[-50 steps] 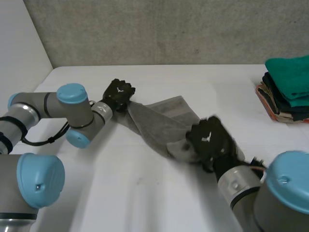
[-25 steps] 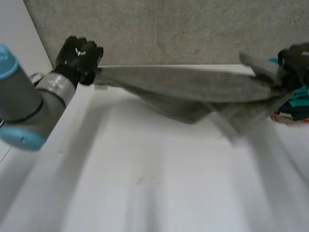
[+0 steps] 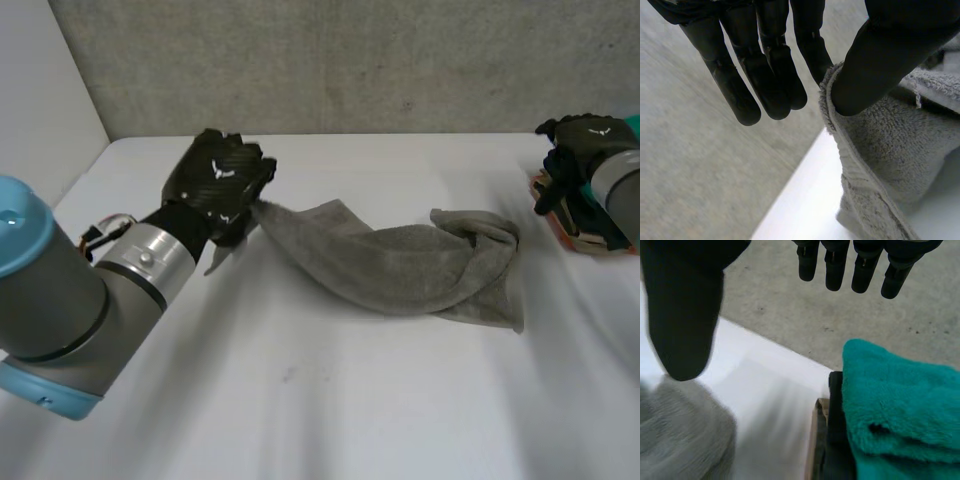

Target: Fold the laundry.

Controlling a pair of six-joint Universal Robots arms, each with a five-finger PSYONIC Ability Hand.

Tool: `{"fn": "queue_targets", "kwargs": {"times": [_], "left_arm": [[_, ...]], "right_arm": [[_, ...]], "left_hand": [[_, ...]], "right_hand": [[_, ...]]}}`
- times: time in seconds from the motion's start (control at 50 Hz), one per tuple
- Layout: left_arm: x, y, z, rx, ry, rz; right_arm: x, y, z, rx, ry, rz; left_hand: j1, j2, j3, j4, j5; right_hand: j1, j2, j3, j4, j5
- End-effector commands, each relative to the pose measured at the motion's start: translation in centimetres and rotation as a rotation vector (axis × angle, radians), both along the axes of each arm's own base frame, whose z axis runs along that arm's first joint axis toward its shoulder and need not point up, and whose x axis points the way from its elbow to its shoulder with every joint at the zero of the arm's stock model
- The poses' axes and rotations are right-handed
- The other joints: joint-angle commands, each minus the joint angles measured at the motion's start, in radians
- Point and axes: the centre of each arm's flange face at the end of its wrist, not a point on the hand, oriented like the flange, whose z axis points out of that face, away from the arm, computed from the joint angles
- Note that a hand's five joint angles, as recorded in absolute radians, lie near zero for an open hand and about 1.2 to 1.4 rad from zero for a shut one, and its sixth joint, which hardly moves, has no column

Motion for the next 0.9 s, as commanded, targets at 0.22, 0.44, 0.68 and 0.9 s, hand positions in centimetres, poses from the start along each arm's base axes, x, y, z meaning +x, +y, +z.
{"fn": "queue_targets", "kwargs": {"times": [0.22,0.44,0.68,0.9], "left_arm": [[-0.6,2.5,6.7,-0.119,0.157,-0.062],[-1.0,2.2,6.6,-0.115,0.157,-0.067],[-0.7,1.9,6.2,-0.107,0.15,-0.056],[-0.1,1.6,6.6,-0.116,0.153,-0.036]], "right_arm": [[-0.1,17.5,-4.6,0.164,0.437,0.347],[0.6,14.1,-11.3,0.109,0.518,0.386],[2.3,12.5,-13.1,0.062,0.48,0.513],[2.3,12.0,-4.1,-0.168,0.235,0.394]], "left_hand": [[0.255,0.204,0.208,0.196,0.24],[0.255,0.204,0.208,0.196,0.24],[0.255,0.204,0.208,0.196,0.24],[0.255,0.204,0.208,0.196,0.24]], "right_hand": [[0.3,0.313,0.319,0.32,0.307],[0.309,0.322,0.328,0.33,0.316],[1.05,1.063,1.069,1.071,1.057],[1.174,1.187,1.193,1.195,1.181]]}}
